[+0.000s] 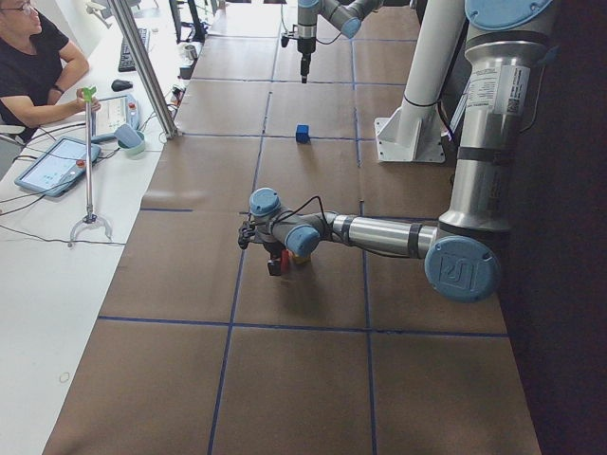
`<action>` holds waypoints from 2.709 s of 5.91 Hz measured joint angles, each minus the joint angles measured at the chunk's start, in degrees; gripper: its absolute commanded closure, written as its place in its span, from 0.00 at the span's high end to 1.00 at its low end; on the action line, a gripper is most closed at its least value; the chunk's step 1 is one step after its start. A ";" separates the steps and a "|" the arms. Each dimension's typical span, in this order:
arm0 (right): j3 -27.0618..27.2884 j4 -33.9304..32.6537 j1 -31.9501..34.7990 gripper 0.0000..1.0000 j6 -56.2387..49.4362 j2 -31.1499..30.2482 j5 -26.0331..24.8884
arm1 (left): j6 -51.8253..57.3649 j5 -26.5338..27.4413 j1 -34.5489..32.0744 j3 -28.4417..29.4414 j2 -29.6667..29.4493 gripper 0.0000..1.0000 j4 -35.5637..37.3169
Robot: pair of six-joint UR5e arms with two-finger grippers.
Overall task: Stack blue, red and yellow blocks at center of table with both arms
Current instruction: 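Lower the left gripper onto the red cube and grasp it, then carry the red cube with the left gripper and lower it onto the blue cube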
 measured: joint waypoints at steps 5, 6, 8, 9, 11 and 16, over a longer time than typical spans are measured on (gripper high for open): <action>0.40 0.06 0.09 1.00 0.00 0.03 0.02 | -0.15 0.03 0.60 -1.89 -0.89 0.01 -1.86; 0.50 0.06 0.09 1.00 0.00 0.06 0.02 | -1.50 0.13 0.93 -3.48 -4.07 0.00 -0.28; 0.97 0.06 0.79 1.00 0.00 0.09 0.49 | -10.98 1.07 6.86 -4.10 -17.03 0.00 6.32; 1.35 0.04 1.65 1.00 0.00 -0.11 0.79 | -18.23 3.66 12.09 -3.81 -23.54 0.00 9.55; 3.00 0.05 3.67 1.00 -0.21 -3.13 0.95 | -29.89 11.30 21.82 -2.53 -37.91 0.01 21.51; 3.34 0.15 4.63 1.00 -1.23 -5.40 0.79 | -35.96 23.11 29.43 2.46 -48.31 0.03 28.87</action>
